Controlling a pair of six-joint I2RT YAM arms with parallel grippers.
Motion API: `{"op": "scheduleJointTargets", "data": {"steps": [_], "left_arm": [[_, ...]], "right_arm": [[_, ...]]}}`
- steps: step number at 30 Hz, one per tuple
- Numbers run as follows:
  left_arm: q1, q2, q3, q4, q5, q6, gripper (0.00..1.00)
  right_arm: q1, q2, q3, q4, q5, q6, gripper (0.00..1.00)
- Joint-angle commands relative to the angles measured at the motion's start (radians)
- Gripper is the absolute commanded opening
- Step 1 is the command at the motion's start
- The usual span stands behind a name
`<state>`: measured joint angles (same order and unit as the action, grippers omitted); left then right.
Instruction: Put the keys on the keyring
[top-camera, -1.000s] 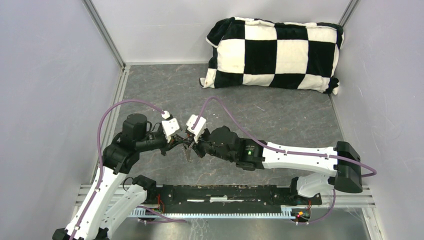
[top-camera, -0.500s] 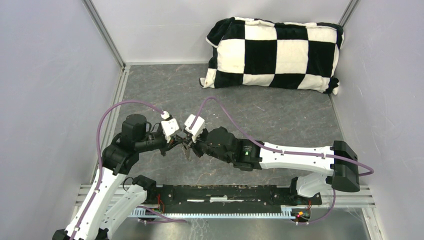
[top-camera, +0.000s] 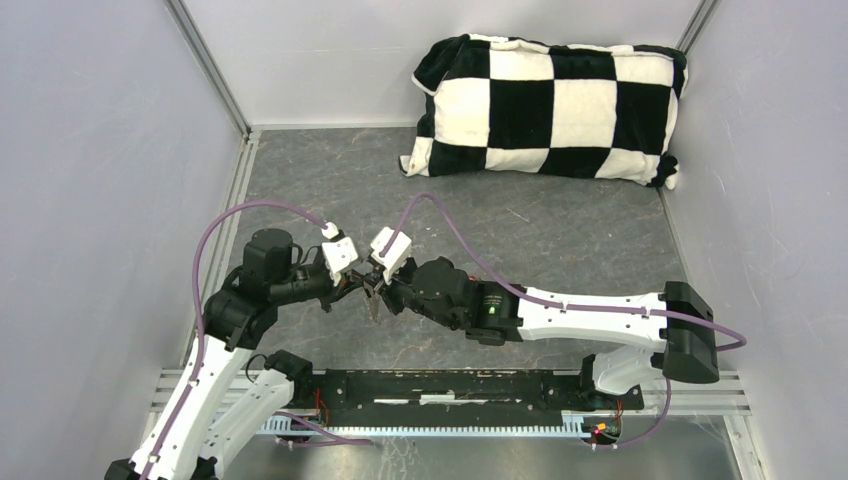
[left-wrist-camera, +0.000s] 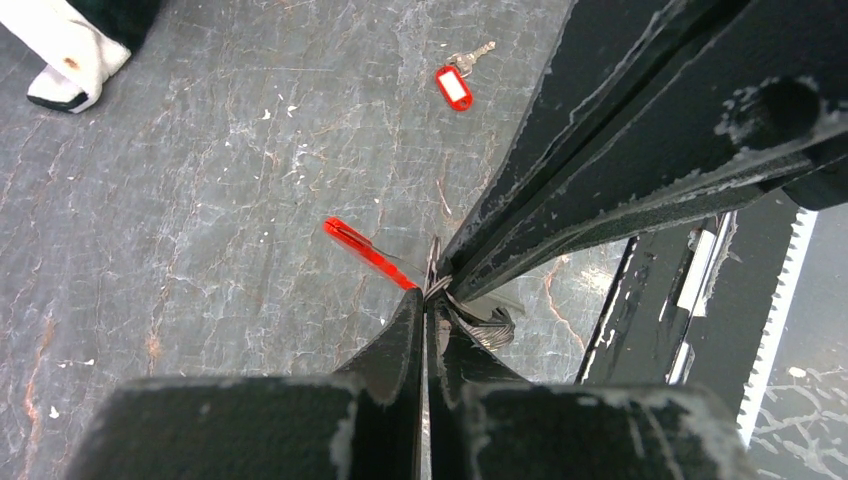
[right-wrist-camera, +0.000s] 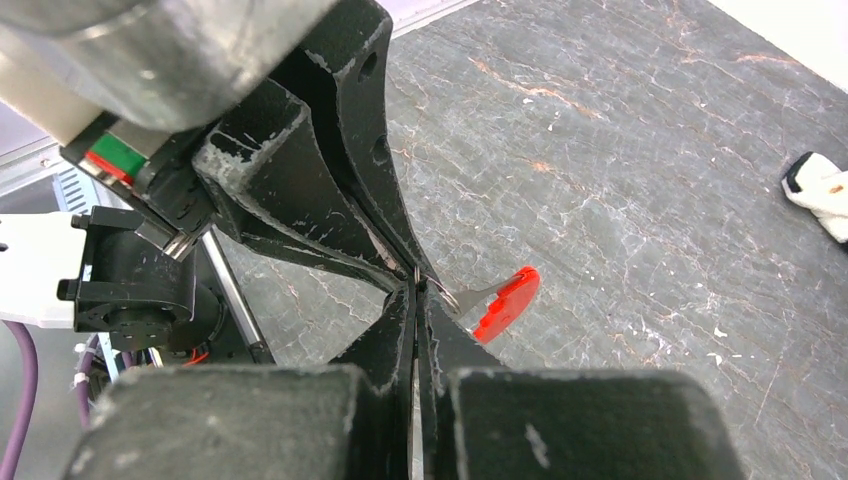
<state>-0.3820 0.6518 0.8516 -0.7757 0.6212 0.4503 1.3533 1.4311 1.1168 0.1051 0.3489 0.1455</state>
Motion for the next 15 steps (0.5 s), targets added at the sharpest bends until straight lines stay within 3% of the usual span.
{"op": "scheduleJointTargets", "data": {"steps": [1, 15], "left_arm": [[-0.001, -0.016, 0.026, 0.011, 0.004, 0.030, 0.02], [-0.001, -0.024, 0.024, 0.011, 0.007, 0.038, 0.02]], "right_arm": [[0.005, 0.018, 0.056, 0.018, 0.036, 0.015, 0.00], [0.004, -0.004, 0.027, 0.031, 0.101, 0.053, 0.00]]}}
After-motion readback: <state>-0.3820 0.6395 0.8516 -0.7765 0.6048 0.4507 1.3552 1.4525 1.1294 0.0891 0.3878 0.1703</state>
